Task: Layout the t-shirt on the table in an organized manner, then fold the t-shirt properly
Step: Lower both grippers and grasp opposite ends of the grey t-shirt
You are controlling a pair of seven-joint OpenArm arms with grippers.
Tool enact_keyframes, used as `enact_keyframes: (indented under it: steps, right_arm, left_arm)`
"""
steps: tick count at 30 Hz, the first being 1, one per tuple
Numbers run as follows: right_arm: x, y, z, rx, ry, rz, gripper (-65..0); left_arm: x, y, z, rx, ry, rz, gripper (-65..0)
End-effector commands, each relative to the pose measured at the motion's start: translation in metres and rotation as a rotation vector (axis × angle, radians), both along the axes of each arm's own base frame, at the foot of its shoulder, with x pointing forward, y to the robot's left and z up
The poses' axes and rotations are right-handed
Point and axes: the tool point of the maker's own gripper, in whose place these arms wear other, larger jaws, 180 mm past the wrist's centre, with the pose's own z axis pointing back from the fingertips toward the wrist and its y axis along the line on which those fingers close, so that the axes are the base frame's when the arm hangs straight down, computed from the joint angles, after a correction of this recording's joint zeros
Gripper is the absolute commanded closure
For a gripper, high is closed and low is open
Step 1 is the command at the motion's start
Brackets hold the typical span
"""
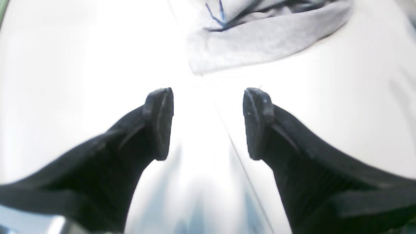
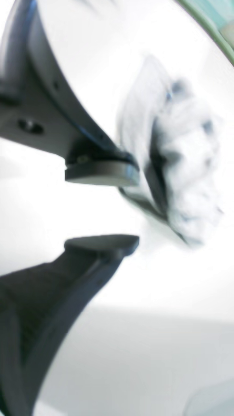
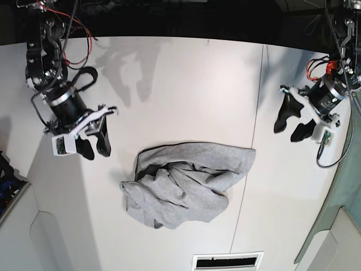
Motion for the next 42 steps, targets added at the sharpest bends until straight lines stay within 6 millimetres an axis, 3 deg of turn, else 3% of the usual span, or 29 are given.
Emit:
enact_keyframes:
  steps: [1, 6, 10, 15, 20, 22, 24, 25, 26, 27, 31, 35, 38, 42]
  right_arm:
    - [0.019, 0.000, 0.015, 0.015, -0.055, -0.026, -25.8]
    - [0.074, 0.013, 0.018, 0.041, -0.060, -0.074, -27.1]
    - [0.108, 0.028, 0.021, 0.023, -0.055, -0.067, -27.1]
    - [0.135, 0.044, 0.004, -0.006, 0.020, -0.038, -27.0]
    - [0.137, 0.054, -0.027, 0.002, 0.126, 0.011, -26.2]
    - [0.136, 0.054, -0.034, 0.007, 0.136, 0.008, -18.5]
    - [0.138, 0.055, -0.030, 0.019, 0.108, 0.008, -6.6]
    - [0.139, 0.057, -0.027, 0.028, 0.090, 0.021, -1.0]
    - [0.140, 0.060, -0.023, 0.034, 0.075, 0.031, 0.0]
    - [0.141, 0.060, -0.021, 0.031, 0.067, 0.038, 0.0]
    - [0.146, 0.056, -0.009, -0.034, 0.028, 0.051, 0.0]
    - [0.155, 0.045, 0.021, -0.050, -0.052, 0.037, 0.0]
    - [0.156, 0.032, 0.039, -0.082, -0.070, 0.029, 0.0]
    - [0.157, 0.014, 0.065, -0.089, -0.075, -0.001, 0.0]
  left_arm:
    - [0.017, 0.001, 0.009, 0.002, -0.039, 0.000, -37.4]
    - [0.068, -0.018, -0.013, -0.016, -0.005, -0.024, -37.4]
    - [0.096, -0.027, -0.036, -0.033, 0.043, -0.007, -37.4]
    - [0.114, -0.029, -0.061, -0.055, 0.093, 0.037, -37.4]
    - [0.112, -0.041, -0.079, -0.078, 0.126, 0.047, -37.3]
    - [0.111, -0.044, -0.084, -0.071, 0.127, 0.053, -35.2]
    - [0.113, -0.041, -0.087, -0.050, 0.127, 0.085, -22.1]
    - [0.113, -0.040, -0.088, -0.040, 0.126, 0.093, -12.9]
    - [0.114, -0.041, -0.087, -0.041, 0.122, 0.093, -4.0]
    - [0.114, -0.040, -0.087, -0.041, 0.119, 0.097, 0.0]
    - [0.118, -0.020, -0.086, 0.002, 0.114, 0.161, 0.0]
    - [0.119, 0.010, -0.075, 0.045, 0.101, 0.184, 0.0]
    - [0.119, 0.025, -0.059, 0.032, 0.070, 0.171, 0.0]
    - [0.117, 0.024, -0.024, -0.012, -0.003, 0.065, 0.0]
